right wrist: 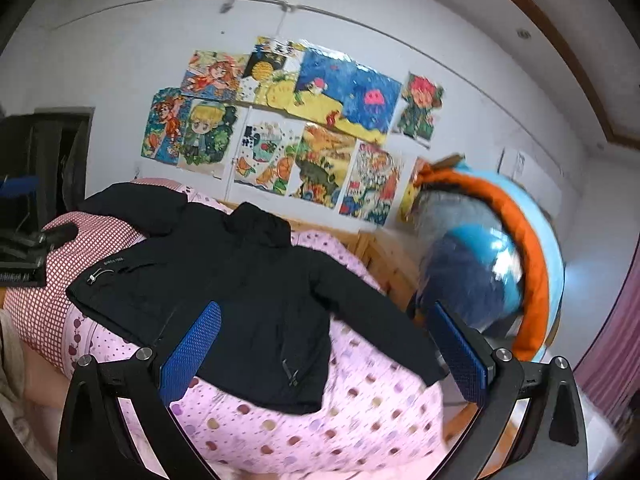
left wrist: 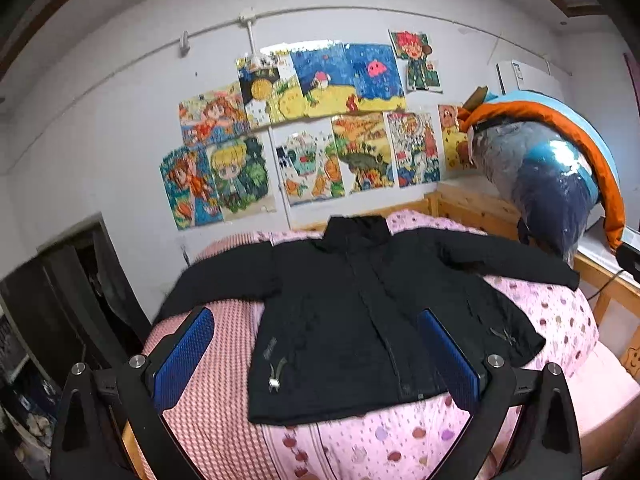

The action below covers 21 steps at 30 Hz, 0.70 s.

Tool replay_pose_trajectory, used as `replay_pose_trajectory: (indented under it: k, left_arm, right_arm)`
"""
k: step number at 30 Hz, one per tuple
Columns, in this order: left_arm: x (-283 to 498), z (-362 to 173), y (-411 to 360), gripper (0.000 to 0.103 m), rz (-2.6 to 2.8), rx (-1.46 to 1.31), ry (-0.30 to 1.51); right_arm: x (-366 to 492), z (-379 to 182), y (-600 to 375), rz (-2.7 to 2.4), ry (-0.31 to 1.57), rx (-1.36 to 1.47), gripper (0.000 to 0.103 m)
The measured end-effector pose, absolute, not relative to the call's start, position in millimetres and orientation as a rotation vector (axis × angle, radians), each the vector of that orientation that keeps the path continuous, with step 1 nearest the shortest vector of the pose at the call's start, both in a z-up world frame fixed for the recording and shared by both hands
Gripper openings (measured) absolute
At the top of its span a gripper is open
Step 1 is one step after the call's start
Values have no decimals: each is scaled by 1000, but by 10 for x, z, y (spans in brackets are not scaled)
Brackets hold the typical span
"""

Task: Fold large clothes
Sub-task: 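Move both tools forward over the black jacket toward its collar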

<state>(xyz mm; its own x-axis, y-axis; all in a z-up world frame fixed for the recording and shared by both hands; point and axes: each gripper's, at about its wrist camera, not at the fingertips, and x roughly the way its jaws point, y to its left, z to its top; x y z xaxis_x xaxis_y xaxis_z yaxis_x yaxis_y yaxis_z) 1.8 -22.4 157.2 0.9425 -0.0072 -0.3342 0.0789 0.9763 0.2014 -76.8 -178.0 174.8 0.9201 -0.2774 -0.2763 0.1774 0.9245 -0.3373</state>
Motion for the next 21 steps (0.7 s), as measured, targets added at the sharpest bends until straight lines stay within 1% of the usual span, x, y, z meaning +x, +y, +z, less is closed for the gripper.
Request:
replay_pose_trajectory:
  k: [8,14,21]
  left_arm:
    - [231,1967,-334,103,-21,187,338]
    - [460,2144,-473,103,-9,154,342]
    - [956,2080,-824,103,-48,235,399]
  right_arm:
    - [-640,2181,-1678,-192,262,-399,102]
    - [-526,2213,-1722,-168,211,-440,102]
    - [35,2148,-1971,-179,266,-422,102]
